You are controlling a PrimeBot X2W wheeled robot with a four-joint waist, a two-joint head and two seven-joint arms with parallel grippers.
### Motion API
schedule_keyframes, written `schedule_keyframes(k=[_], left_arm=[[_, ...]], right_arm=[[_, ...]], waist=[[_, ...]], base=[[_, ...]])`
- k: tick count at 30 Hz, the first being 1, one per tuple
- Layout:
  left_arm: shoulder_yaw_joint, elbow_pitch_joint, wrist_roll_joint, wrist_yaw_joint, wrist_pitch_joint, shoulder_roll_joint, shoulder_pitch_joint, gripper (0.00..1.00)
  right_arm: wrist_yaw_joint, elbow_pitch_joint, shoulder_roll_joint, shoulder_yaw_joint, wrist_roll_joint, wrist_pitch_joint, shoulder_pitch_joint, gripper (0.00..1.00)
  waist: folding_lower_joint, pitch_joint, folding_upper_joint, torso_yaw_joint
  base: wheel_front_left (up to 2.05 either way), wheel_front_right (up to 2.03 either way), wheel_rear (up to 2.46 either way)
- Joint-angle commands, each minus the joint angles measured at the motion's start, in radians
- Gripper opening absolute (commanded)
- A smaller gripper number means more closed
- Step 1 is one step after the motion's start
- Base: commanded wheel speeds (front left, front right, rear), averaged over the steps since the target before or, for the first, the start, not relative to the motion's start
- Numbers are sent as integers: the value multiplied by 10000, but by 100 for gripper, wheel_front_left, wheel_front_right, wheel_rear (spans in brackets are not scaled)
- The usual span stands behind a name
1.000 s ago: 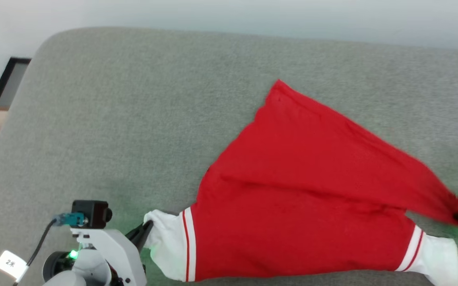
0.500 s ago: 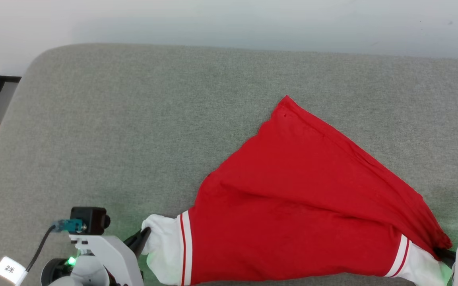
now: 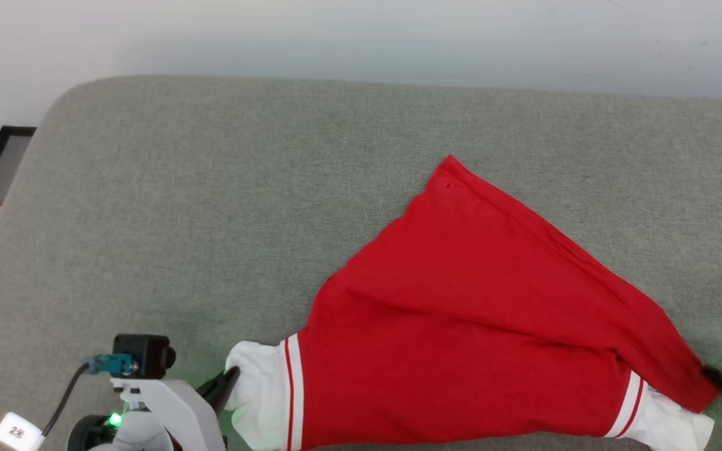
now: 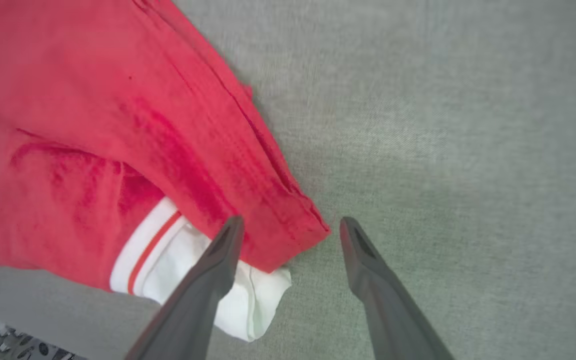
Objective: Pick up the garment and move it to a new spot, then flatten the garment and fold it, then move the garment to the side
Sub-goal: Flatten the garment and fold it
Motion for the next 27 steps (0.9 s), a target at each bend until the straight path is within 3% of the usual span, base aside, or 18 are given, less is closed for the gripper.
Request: schedule_keyframes(k=[1,6,12,21,27], left_arm=[[-7,-31,-41,-36,-22,-28,77,0],[-94,-84,19,-59,14,-160,-37,0],[-334,4,198,-200,93,-459,-322,0],[-797,462,470,-711,280,-1258,-1099,0],[-1103,913,603,-1082,288,-1877,-1559,0]], right_arm=[[-7,-289,9,-164,72,9,89,100],[-7,-1746,260,-358,18,-520,-467,100],[-7,-1549,30,1166,-3,-1395,-1918,100],[-8,1886,-989,4160,-438,-3429,-5445,100],[-7,4476,-1292,6119,101,-3552,-7422,100]], waist=[[0,-13,0,72],[0,62,0,353],[0,253,0,913],[0,856,0,2195],[0,1272,0,3041]], base=[[0,0,0],[0,0,0],[0,0,0],[0,0,0],[0,0,0]])
